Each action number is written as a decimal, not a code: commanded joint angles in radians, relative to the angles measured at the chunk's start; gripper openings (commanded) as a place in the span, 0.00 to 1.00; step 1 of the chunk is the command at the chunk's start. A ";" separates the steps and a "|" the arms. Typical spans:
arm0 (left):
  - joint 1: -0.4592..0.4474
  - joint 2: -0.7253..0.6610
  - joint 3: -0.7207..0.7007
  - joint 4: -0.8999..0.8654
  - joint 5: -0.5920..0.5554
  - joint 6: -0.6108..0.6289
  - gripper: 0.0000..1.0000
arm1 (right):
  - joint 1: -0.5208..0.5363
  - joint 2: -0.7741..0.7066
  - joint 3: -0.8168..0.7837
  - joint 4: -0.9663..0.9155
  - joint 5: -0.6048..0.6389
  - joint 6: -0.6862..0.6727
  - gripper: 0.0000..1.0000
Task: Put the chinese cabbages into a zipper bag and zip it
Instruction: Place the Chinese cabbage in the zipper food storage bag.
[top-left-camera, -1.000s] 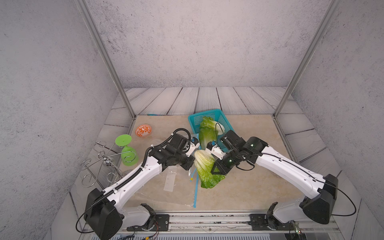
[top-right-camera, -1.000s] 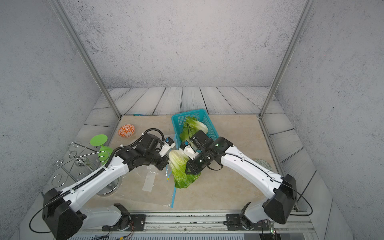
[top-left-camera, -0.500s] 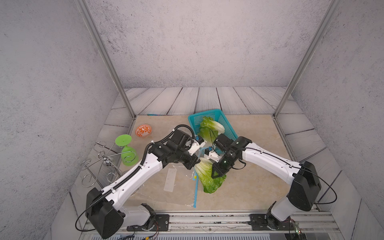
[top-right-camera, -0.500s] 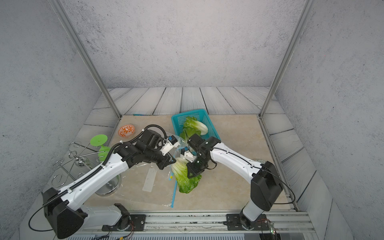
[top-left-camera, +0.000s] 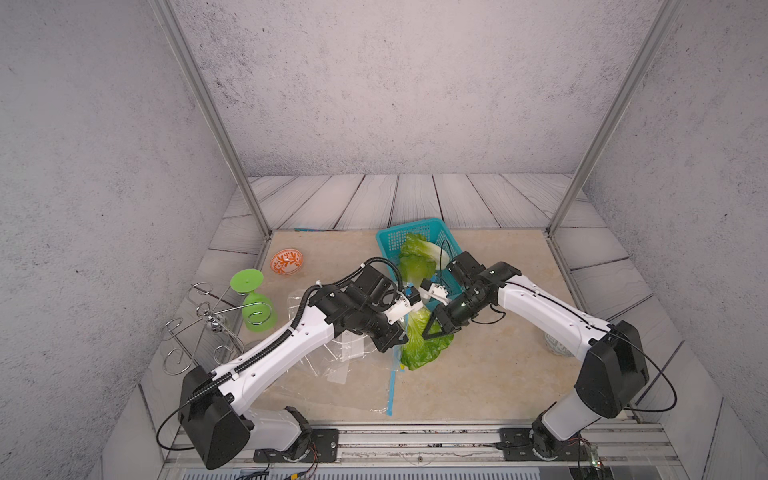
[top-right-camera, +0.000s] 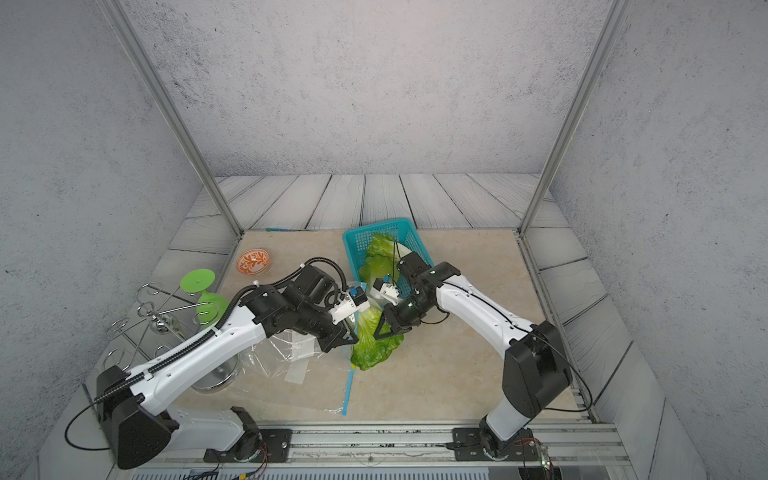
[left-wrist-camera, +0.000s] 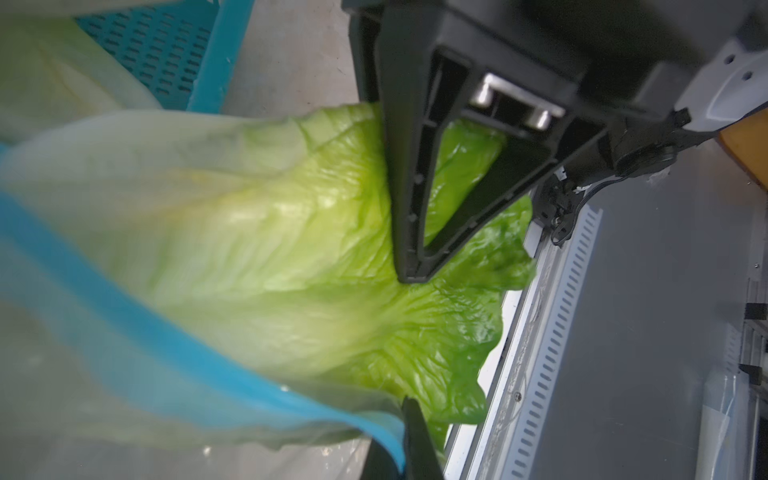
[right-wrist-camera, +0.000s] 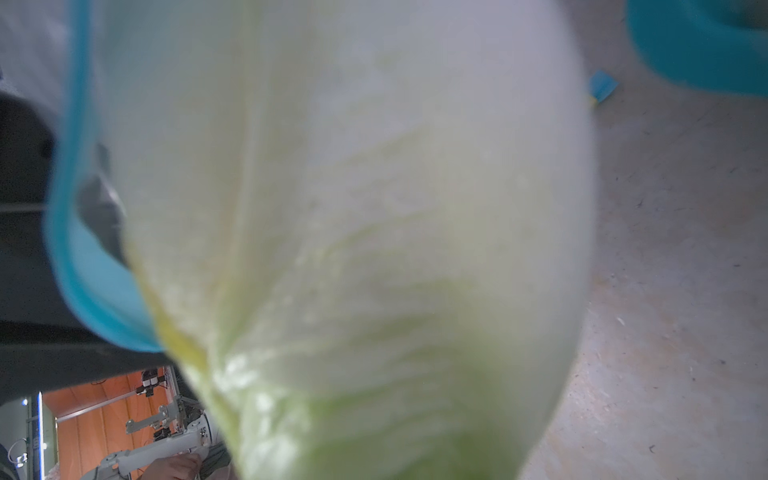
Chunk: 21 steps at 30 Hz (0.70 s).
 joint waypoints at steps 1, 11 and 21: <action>0.031 -0.033 0.026 -0.058 -0.059 0.045 0.00 | 0.009 -0.092 -0.047 -0.042 0.026 -0.076 0.15; 0.049 -0.042 0.027 -0.029 -0.009 0.067 0.00 | 0.121 -0.082 -0.060 -0.039 0.036 -0.111 0.14; 0.011 -0.044 -0.048 0.042 0.087 0.065 0.00 | 0.055 -0.031 -0.038 0.146 -0.182 0.105 0.10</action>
